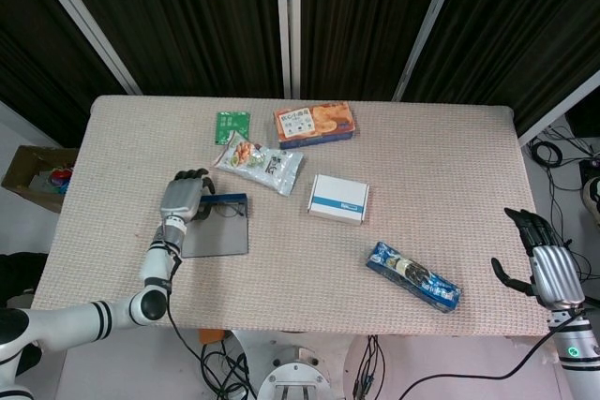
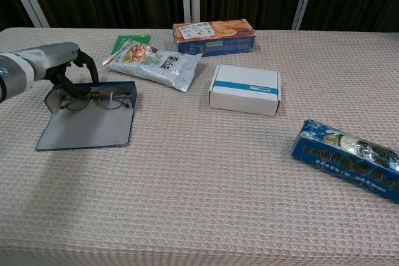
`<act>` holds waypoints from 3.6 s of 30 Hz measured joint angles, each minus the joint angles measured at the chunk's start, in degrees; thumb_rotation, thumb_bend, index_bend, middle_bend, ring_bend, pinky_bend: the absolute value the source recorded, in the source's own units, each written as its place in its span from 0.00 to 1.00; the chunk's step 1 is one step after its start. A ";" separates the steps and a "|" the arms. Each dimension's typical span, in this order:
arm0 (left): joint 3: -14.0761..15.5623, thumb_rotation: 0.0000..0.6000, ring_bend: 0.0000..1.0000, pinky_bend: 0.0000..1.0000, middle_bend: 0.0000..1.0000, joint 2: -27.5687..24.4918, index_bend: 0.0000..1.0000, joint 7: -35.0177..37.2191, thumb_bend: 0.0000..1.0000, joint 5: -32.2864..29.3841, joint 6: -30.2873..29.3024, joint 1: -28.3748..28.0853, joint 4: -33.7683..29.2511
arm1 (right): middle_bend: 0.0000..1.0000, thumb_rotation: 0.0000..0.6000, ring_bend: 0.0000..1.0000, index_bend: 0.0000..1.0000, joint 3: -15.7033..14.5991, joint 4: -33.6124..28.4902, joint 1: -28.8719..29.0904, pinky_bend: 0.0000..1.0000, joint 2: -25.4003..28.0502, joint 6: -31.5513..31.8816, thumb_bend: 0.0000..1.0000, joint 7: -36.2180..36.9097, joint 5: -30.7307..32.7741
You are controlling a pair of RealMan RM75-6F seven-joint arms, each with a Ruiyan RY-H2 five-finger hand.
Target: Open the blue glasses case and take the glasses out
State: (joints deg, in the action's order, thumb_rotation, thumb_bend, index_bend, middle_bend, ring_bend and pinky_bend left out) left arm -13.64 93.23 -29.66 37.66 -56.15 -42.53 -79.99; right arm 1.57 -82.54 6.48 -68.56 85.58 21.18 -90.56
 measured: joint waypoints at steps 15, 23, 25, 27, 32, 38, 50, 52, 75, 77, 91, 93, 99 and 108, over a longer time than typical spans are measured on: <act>0.26 1.00 0.11 0.12 0.15 1.20 0.51 3.60 0.50 3.76 -2.46 0.67 1.87 | 0.13 1.00 0.04 0.08 0.15 -0.46 -0.23 0.10 0.13 0.12 0.30 -0.37 0.23; 0.78 1.00 0.11 0.12 0.17 5.14 0.53 14.90 0.51 14.28 -7.20 3.19 8.29 | 0.13 1.00 0.04 0.08 0.22 -0.54 -0.44 0.10 0.11 0.36 0.30 -0.52 0.29; 0.93 1.00 0.11 0.12 0.17 6.76 0.53 19.20 0.51 17.14 -8.47 3.92 11.18 | 0.13 1.00 0.04 0.08 0.22 -0.60 -0.44 0.10 0.09 0.34 0.30 -0.62 0.27; 1.17 1.00 0.11 0.12 0.17 8.64 0.52 23.40 0.50 20.13 -9.94 4.56 14.80 | 0.13 1.00 0.04 0.08 0.22 -0.75 -0.44 0.10 0.11 0.33 0.30 -0.78 0.24; 1.73 1.00 0.11 0.12 0.17 13.86 0.52 30.61 0.50 26.16 -13.69 5.65 25.11 | 0.13 1.00 0.04 0.08 0.26 -1.08 -0.51 0.10 0.25 0.37 0.30 -1.09 0.28; 1.95 1.00 0.11 0.12 0.17 20.38 0.52 36.29 0.50 31.27 -17.34 6.13 37.06 | 0.13 1.00 0.04 0.08 0.32 -1.24 -0.54 0.10 0.34 0.29 0.30 -1.18 0.36; 0.58 1.00 0.11 0.12 0.16 24.95 0.48 38.71 0.49 35.16 -17.99 4.89 45.44 | 0.13 1.00 0.04 0.08 0.37 -0.94 -0.62 0.10 0.34 0.18 0.30 -0.83 0.52; 0.26 1.00 0.11 0.12 0.16 24.59 0.42 38.38 0.49 35.04 -16.68 4.67 44.91 | 0.13 1.00 0.04 0.08 0.38 -0.88 -0.65 0.10 0.36 0.18 0.30 -0.74 0.56; 0.48 1.00 0.11 0.12 0.13 2.37 0.34 21.17 0.34 28.01 -6.00 9.33 6.46 | 0.13 1.00 0.04 0.08 0.31 0.35 -0.26 0.10 -0.24 0.07 0.30 0.51 -0.25; 2.06 1.00 0.11 0.12 0.13 0.63 0.35 18.44 0.34 27.93 -5.79 10.06 3.51 | 0.13 1.00 0.04 0.08 0.28 0.51 -0.18 0.10 -0.37 -0.09 0.30 0.56 -0.25; 6.39 1.00 0.11 0.12 0.13 -0.05 0.42 9.67 0.36 25.57 -3.88 10.97 -1.57 | 0.13 1.00 0.04 0.08 0.28 -0.23 -0.08 0.10 -0.06 -0.03 0.30 -0.12 -0.28; 6.26 1.00 0.11 0.12 0.13 0.60 0.42 9.29 0.37 25.04 -3.99 10.92 -1.14 | 0.13 1.00 0.04 0.08 0.26 -0.22 -0.10 0.10 -0.08 -0.04 0.30 -0.13 -0.26; 5.83 1.00 0.11 0.12 0.13 1.97 0.46 9.30 0.39 24.37 -4.11 10.74 -0.43 | 0.13 1.00 0.04 0.08 0.24 -0.19 -0.08 0.10 -0.07 -0.04 0.30 -0.07 -0.26; 5.54 1.00 0.11 0.12 0.13 2.77 0.48 8.47 0.40 23.10 -3.45 10.30 0.52 | 0.13 1.00 0.04 0.08 0.18 -0.03 -0.28 0.10 0.01 0.14 0.30 0.23 -0.16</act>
State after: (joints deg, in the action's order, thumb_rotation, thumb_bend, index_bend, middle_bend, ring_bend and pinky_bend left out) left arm -8.10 96.01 -21.19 60.75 -59.61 -32.23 -79.47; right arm 1.75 -82.56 6.21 -68.55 85.71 21.41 -90.72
